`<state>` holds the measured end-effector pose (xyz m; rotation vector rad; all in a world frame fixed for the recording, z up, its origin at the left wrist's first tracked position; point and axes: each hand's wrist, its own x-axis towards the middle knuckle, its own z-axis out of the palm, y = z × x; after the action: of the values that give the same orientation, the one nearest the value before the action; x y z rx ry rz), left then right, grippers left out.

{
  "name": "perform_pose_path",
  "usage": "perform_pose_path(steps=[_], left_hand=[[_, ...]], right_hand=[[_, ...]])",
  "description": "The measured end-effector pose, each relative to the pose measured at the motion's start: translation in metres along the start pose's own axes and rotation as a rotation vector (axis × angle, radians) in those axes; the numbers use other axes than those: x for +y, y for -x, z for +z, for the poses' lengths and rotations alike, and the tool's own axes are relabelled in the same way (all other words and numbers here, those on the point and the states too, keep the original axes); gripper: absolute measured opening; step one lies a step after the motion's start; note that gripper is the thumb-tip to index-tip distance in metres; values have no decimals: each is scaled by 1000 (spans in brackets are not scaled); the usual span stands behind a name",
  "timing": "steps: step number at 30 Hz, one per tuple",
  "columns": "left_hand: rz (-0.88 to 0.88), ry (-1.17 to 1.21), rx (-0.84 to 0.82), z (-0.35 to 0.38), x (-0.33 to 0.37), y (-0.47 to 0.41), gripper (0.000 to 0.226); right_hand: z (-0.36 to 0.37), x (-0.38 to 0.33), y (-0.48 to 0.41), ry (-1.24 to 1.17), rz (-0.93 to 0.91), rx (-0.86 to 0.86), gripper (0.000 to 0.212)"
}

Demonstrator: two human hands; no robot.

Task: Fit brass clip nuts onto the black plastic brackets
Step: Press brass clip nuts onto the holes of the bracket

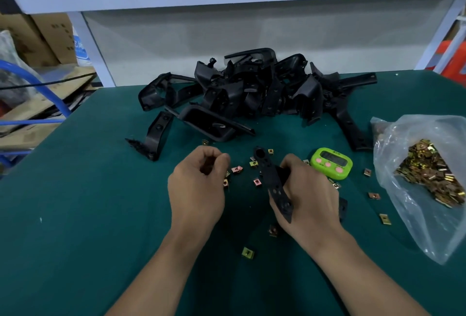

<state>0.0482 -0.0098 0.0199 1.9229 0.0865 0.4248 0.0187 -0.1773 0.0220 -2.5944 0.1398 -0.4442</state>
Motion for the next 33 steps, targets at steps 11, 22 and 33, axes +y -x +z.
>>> perform_pose_path(steps=[11, 22, 33], left_hand=[[-21, 203, -251, 5, -6, 0, 28], [53, 284, -418, 4, 2, 3, 19], [-347, 799, -818, -2, 13, 4, 31]], right_hand=[[7, 9, -5, 99, -49, -39, 21], [0, 12, -7, 83, -35, -60, 14], [-19, 10, -9, 182, -3, -2, 30]])
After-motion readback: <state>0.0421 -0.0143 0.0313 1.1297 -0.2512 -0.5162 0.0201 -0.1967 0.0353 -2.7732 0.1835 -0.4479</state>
